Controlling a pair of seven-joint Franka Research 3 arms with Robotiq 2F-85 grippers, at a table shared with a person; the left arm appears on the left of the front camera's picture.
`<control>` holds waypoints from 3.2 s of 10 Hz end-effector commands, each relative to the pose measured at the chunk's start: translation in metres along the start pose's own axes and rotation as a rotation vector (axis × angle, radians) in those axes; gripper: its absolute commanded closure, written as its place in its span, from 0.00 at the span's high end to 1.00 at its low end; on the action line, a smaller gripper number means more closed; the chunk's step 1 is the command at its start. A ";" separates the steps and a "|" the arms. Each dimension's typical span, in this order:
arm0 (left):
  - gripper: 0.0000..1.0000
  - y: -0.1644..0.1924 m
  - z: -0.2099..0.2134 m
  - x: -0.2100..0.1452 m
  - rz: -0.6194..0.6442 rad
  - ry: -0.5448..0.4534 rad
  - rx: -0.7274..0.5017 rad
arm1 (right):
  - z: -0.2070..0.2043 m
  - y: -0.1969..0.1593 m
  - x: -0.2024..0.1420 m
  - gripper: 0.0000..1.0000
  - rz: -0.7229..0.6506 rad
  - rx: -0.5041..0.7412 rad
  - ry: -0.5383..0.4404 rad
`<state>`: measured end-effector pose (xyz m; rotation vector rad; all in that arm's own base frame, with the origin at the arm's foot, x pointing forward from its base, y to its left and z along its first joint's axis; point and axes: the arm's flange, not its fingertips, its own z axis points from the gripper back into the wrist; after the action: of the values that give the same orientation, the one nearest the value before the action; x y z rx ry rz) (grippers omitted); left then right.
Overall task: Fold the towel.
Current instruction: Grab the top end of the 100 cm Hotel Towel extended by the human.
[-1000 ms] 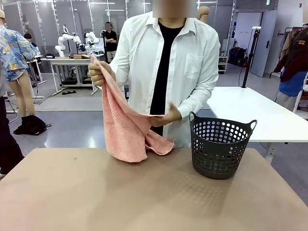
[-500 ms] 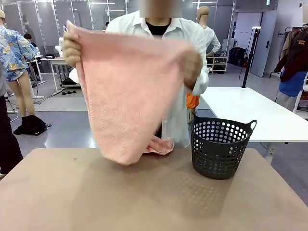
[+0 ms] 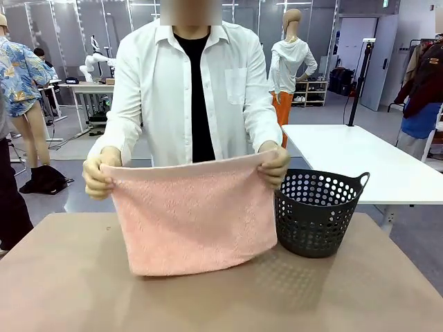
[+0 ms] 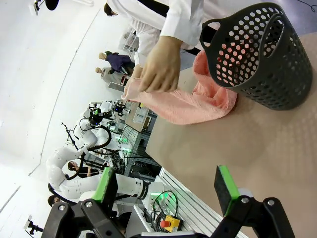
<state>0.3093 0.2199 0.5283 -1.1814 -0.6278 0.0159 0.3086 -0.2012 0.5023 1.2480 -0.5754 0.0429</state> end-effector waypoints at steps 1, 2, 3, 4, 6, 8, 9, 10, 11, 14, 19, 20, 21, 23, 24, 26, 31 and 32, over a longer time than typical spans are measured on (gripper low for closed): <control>1.00 -0.001 0.001 0.002 -0.015 0.002 -0.014 | 0.001 0.001 0.002 1.00 0.003 0.009 -0.004; 1.00 -0.001 0.001 0.002 -0.015 0.002 -0.014 | 0.001 0.001 0.002 1.00 0.003 0.009 -0.004; 1.00 -0.001 0.001 0.002 -0.015 0.002 -0.014 | 0.001 0.001 0.002 1.00 0.003 0.009 -0.004; 1.00 -0.001 0.001 0.002 -0.015 0.002 -0.014 | 0.001 0.001 0.002 1.00 0.003 0.009 -0.004; 1.00 -0.001 0.001 0.002 -0.015 0.002 -0.014 | 0.001 0.001 0.002 1.00 0.003 0.009 -0.004; 1.00 0.000 0.000 0.000 0.000 0.000 0.000 | 0.000 0.000 0.000 1.00 0.000 0.000 0.000; 1.00 -0.016 0.006 0.007 -0.154 0.029 0.061 | 0.007 0.015 0.005 1.00 0.118 -0.062 0.006; 1.00 -0.034 0.012 0.016 -0.288 0.064 0.134 | 0.011 0.036 0.012 1.00 0.245 -0.102 0.038; 1.00 -0.061 0.015 0.026 -0.434 0.112 0.210 | 0.012 0.065 0.020 1.00 0.401 -0.167 0.090; 1.00 -0.162 -0.001 0.057 -0.934 0.257 0.424 | -0.015 0.165 0.045 1.00 0.816 -0.355 0.237; 1.00 -0.268 -0.090 0.032 -1.380 0.589 0.383 | -0.111 0.281 0.027 1.00 1.278 -0.457 0.530; 1.00 -0.278 -0.104 0.026 -1.413 0.617 0.365 | -0.128 0.293 0.021 1.00 1.319 -0.457 0.578; 1.00 -0.283 -0.125 0.017 -1.442 0.668 0.357 | -0.152 0.302 0.014 1.00 1.379 -0.480 0.644; 1.00 -0.285 -0.147 0.006 -1.465 0.707 0.348 | -0.174 0.312 0.007 1.00 1.427 -0.501 0.671; 1.00 -0.287 -0.152 0.005 -1.461 0.706 0.337 | -0.178 0.314 0.007 1.00 1.424 -0.499 0.673; 1.00 -0.289 -0.152 0.009 -1.458 0.713 0.310 | -0.178 0.320 0.005 1.00 1.442 -0.471 0.687; 1.00 -0.286 -0.153 0.009 -1.456 0.709 0.288 | -0.178 0.320 0.007 1.00 1.462 -0.448 0.693; 1.00 -0.316 -0.180 0.003 -1.539 0.814 0.377 | -0.205 0.339 0.007 1.00 1.525 -0.476 0.799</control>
<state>0.2984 -0.0318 0.7476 -0.1562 -0.6587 -1.4548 0.2754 0.0734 0.7535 0.0989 -0.6920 1.4567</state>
